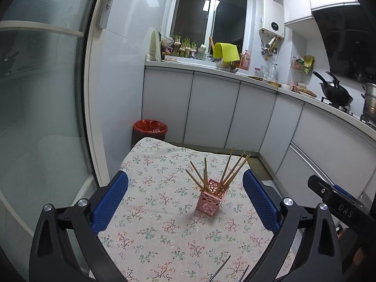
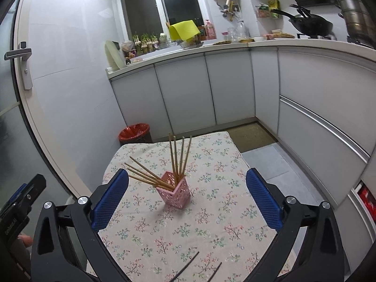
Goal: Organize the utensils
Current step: 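Move both grippers back to the two black chopsticks on the cloth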
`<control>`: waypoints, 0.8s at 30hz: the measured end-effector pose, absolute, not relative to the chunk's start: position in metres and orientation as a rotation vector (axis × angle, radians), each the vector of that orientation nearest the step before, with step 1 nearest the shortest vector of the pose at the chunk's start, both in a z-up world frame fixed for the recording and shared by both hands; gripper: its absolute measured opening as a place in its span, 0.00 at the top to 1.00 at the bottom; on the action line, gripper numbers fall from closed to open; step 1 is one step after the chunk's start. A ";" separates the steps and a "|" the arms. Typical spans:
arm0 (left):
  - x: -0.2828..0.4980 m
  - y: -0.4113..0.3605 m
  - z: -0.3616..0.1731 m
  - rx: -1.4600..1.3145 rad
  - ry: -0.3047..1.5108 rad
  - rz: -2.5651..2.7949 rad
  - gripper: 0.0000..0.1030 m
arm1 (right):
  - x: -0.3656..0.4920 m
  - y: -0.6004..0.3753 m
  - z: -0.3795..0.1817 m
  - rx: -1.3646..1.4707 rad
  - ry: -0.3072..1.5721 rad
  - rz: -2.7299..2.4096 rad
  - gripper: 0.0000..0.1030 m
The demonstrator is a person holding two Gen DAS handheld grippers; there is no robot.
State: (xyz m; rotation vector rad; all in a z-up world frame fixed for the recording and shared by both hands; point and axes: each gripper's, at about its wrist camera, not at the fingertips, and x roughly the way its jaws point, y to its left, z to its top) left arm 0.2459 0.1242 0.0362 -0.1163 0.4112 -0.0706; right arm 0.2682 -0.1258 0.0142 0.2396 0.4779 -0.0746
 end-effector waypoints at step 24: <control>0.239 0.066 -0.017 0.028 0.583 -0.133 0.07 | 0.199 -0.149 -0.034 0.135 0.507 -0.210 0.07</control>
